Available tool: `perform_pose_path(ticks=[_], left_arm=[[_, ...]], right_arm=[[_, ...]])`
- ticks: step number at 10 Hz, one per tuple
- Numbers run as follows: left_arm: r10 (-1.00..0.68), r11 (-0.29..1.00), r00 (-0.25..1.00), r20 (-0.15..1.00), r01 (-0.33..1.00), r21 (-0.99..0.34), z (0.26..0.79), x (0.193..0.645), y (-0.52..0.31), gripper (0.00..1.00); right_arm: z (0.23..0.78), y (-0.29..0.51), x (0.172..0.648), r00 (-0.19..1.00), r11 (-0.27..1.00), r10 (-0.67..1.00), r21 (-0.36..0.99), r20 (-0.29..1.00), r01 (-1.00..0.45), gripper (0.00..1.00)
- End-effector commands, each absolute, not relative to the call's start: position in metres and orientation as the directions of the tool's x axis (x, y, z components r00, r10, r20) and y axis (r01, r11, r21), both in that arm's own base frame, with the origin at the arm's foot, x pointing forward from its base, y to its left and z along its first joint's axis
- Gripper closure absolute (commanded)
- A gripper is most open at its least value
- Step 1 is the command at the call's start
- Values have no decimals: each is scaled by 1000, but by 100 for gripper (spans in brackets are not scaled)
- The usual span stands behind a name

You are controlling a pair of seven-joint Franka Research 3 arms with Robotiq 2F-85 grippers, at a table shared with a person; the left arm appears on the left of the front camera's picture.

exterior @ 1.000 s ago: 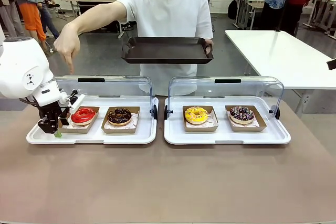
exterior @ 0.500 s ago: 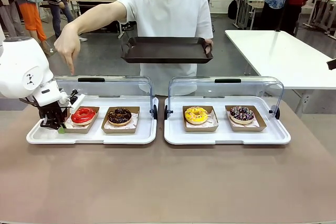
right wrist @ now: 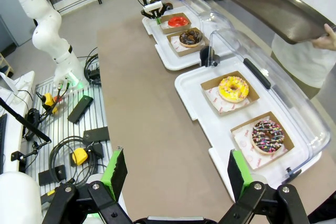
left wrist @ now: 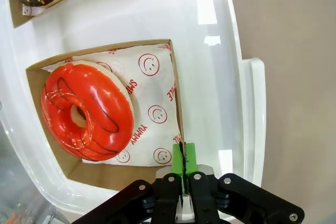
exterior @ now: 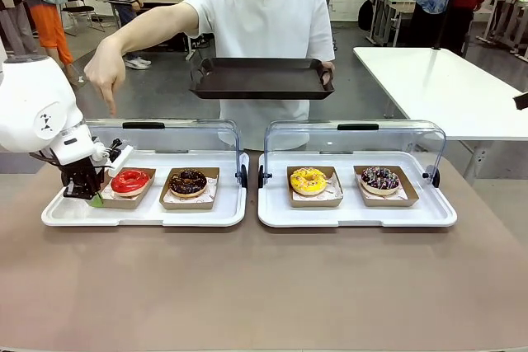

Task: Provide the desired donut to the person.
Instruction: Pick up and lift the Paper togo box containing the Donut pointed at by the person.

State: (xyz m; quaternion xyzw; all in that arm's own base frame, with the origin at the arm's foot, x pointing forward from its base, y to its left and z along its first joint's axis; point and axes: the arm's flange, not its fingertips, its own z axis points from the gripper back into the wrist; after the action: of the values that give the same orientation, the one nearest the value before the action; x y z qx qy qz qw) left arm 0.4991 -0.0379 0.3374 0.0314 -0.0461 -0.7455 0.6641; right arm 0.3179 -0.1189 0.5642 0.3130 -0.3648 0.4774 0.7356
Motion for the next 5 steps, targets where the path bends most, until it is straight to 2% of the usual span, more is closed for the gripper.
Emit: perform_pose_path(ticks=[1, 3, 5], left_arm=[[-984, -180, -179, -16, 978, 105, 362, 483, -34, 100], [-988, -148, -142, -58, 983, 109, 414, 453, -31, 100], [-987, -117, -112, -111, 992, 42, 458, 422, -29, 100]], right_arm=[[564, -119, 318, 284, 349, 470, 120, 836, -930, 0], [564, -119, 318, 284, 349, 470, 120, 836, -930, 0], [564, -119, 318, 284, 349, 470, 120, 836, -930, 0]])
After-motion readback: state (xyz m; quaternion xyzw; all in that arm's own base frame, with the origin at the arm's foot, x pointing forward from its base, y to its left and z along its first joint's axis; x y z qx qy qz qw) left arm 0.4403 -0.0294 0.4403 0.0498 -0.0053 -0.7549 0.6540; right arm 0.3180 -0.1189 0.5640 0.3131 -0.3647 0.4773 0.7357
